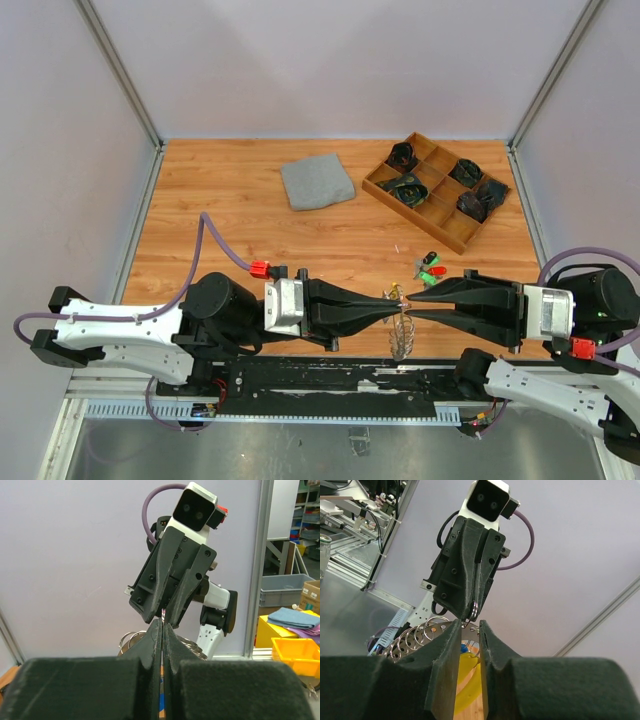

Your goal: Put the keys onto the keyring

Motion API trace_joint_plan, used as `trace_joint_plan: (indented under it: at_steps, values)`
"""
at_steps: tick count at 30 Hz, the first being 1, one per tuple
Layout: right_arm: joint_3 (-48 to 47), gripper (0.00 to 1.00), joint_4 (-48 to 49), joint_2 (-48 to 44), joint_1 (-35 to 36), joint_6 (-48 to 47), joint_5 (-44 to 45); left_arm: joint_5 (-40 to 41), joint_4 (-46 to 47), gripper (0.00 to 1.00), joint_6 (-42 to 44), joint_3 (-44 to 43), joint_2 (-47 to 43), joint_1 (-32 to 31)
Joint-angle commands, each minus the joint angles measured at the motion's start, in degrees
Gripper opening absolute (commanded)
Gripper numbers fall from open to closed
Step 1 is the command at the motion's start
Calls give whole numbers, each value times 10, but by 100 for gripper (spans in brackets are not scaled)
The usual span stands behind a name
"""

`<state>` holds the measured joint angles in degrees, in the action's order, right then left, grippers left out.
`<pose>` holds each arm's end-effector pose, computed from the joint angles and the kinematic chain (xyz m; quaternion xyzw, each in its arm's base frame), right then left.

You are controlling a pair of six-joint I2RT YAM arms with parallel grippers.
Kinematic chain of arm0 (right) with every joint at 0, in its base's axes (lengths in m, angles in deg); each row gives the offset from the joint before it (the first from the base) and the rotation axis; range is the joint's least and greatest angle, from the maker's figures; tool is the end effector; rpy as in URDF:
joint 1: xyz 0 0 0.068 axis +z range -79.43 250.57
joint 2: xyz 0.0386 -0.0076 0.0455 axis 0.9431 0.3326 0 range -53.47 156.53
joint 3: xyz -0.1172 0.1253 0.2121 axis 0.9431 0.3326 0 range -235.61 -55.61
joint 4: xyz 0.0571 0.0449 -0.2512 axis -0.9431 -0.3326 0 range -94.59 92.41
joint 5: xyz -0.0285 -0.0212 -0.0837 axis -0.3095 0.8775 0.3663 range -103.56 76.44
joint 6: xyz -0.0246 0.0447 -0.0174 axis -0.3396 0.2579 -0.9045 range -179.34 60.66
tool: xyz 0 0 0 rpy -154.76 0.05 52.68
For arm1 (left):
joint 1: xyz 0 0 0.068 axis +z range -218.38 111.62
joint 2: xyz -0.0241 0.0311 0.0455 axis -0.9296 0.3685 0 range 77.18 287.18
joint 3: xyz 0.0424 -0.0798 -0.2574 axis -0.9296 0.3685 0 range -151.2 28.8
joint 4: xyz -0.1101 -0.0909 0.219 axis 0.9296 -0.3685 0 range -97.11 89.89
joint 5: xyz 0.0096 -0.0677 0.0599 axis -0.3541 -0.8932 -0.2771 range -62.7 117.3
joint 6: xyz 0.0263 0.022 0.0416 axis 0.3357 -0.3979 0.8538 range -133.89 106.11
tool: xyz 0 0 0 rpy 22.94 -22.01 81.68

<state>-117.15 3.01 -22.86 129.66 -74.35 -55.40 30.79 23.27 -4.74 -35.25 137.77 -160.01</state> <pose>0.0094 0.0618 0.4779 -0.5236 0.1764 0.4675 0.6901 -0.0044 -0.2290 0.4675 0.3868 0.3537 -0.5494 0.6508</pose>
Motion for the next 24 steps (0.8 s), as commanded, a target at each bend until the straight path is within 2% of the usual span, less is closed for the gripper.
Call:
trace_joint_plan:
  at_steps: [1, 16, 21, 24]
  values:
    - [4, 21, 21, 2, -2, 10, -14, -1, 19, 1, 3, -16, -1, -1]
    - [1, 18, 19, 6, -2, 12, -22, 2, 9, 0, 5, -25, 7, -2]
    - [2, 15, 17, 9, -2, 13, -22, 1, 7, 1, 5, -26, 8, -1]
    - [-1, 8, 9, 10, -2, 9, -20, 0, 6, 1, 5, -25, 7, -1]
